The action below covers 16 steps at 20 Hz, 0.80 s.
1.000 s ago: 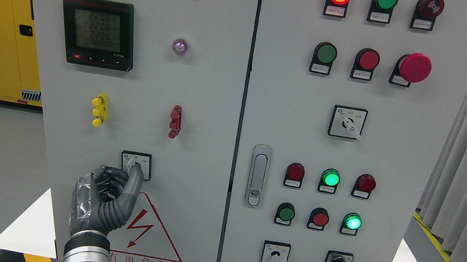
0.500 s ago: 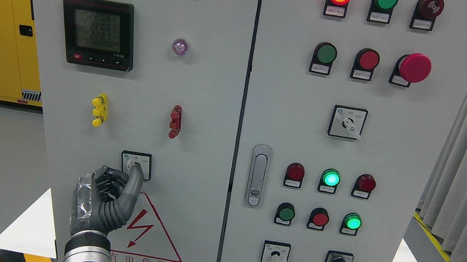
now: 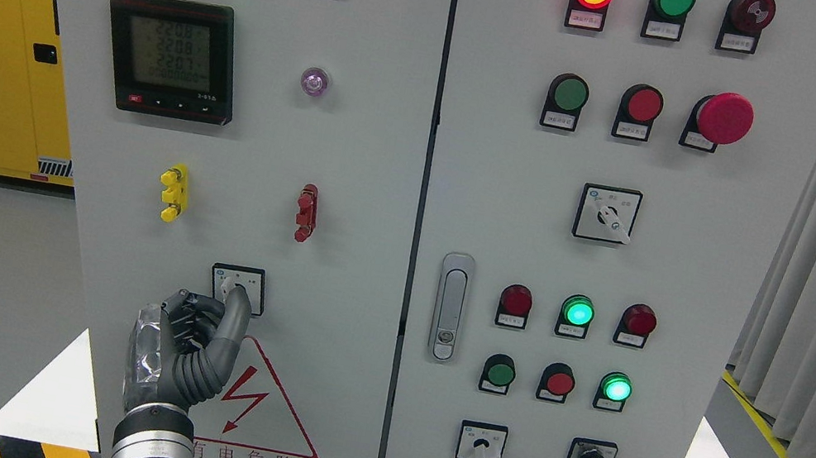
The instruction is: Turn on light switch 1
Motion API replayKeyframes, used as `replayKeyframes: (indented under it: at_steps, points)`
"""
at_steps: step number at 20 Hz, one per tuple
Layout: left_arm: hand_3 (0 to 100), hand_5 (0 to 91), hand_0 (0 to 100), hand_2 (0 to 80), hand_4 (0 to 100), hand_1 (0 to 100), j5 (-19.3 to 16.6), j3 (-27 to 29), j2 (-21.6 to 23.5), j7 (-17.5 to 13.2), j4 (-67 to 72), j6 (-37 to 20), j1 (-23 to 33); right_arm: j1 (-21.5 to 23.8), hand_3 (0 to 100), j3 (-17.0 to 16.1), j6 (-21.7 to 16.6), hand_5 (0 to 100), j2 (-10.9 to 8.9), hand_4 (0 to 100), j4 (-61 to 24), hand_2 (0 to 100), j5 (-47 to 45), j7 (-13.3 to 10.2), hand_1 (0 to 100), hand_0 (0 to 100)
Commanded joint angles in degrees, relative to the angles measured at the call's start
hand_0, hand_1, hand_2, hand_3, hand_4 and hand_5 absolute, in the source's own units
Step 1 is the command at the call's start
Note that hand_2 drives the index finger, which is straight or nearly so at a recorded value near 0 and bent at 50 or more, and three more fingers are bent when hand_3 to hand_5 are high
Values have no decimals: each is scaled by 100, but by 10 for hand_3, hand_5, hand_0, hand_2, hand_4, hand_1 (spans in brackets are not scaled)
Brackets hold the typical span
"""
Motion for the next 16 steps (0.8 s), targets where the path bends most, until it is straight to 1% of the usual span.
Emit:
replayKeyframes:
  at_steps: [1,5,11,14,16]
  points:
    - [936,816,493,615,905,527,1,0,0,3,15,-23,1,0,0,0,2,0,0,0,0,40,2,1,500,0]
    - [933,819,531,606,906,521,1,0,0,3,15,-31,1,0,0,0,2,0,0,0,0,40,2,1,500,0]
    - [931,821,558,599,904,516,10,-8,0,-6,24,-23,-8,0,0,0,2,0,0,0,0,40,-6,1,500,0]
    - [931,821,614,597,904,517,10,-17,0,-6,24,-23,1,0,0,0,2,0,0,0,0,40,2,1,500,0]
    - [931,821,633,597,904,515,10,-17,0,-6,32,-31,-7,0,0,0,2,0,0,0,0,40,-6,1,500,0]
